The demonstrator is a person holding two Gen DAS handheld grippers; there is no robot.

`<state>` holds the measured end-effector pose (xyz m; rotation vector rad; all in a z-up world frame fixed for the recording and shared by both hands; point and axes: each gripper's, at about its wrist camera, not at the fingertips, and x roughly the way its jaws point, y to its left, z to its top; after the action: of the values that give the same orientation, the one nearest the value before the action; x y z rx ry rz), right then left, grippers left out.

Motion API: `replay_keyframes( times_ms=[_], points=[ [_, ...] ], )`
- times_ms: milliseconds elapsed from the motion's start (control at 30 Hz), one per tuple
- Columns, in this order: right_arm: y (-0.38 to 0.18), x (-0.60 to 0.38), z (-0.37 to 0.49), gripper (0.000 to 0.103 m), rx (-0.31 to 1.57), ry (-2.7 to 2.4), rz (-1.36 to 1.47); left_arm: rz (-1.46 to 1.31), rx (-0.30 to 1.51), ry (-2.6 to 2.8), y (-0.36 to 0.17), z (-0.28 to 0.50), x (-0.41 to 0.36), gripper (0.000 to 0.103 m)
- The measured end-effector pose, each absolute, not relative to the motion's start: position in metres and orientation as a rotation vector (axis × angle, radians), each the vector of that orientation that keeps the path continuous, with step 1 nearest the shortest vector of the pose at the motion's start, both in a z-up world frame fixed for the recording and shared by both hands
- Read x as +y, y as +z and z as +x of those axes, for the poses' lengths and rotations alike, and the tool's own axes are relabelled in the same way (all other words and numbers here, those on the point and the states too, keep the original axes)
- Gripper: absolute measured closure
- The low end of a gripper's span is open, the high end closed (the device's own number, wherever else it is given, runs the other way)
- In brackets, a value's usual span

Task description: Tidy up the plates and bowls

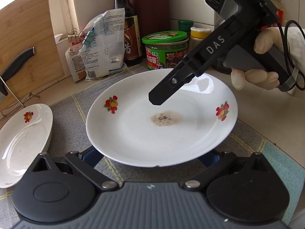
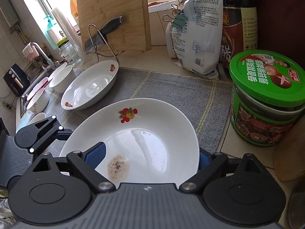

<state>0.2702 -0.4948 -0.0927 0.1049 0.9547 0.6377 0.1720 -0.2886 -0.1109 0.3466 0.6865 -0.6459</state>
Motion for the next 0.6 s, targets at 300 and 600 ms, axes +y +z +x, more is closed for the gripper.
replay_keyframes(
  times_ms=[300,600],
  points=[
    [-0.0968,-0.496,0.2691,0.006,0.955,0.609,0.082,0.35,0.72,-0.66,-0.1181,0.1742,-0.2902,0.001],
    [-0.0955,-0.4917,0.2673,0.001,0.959,0.583,0.061,0.37,0.715,-0.662,-0.1166,0.1704,-0.2889,0.001]
  ],
)
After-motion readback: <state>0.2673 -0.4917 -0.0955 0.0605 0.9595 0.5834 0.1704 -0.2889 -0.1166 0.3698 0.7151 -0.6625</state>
